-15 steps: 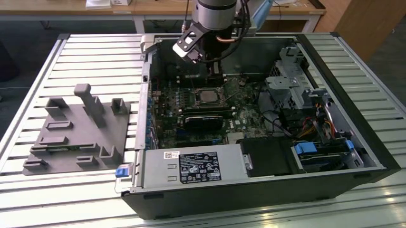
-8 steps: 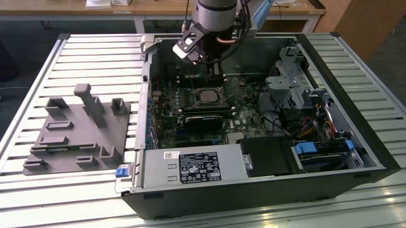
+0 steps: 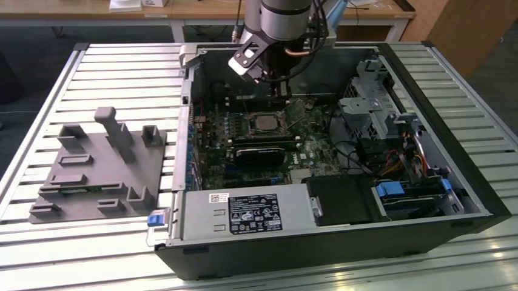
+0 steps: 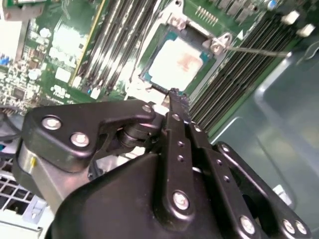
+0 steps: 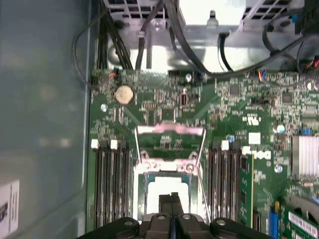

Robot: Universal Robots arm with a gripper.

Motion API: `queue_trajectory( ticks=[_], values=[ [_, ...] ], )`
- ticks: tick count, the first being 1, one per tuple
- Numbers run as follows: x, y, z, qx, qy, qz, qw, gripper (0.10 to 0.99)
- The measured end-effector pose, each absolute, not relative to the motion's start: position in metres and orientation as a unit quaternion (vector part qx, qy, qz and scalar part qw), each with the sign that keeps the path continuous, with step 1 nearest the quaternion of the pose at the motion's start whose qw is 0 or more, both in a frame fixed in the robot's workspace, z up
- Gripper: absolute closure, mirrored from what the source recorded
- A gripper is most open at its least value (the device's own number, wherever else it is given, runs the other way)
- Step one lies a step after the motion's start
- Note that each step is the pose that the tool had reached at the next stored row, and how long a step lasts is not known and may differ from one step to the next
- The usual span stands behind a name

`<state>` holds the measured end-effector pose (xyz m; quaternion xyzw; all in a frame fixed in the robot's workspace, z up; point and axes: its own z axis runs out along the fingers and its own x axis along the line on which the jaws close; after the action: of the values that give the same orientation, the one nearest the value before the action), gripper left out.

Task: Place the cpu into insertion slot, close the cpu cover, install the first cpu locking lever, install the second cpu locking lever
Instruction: 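Close the cpu cover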

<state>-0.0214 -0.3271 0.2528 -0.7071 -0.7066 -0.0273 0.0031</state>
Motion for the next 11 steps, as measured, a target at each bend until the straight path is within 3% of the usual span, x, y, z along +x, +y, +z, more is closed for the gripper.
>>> queue_trajectory(
  ticks=[11],
  values=[
    [-0.003,-0.327,0.255,-0.707,-0.707,-0.027,0.003,0.98]
  ],
)
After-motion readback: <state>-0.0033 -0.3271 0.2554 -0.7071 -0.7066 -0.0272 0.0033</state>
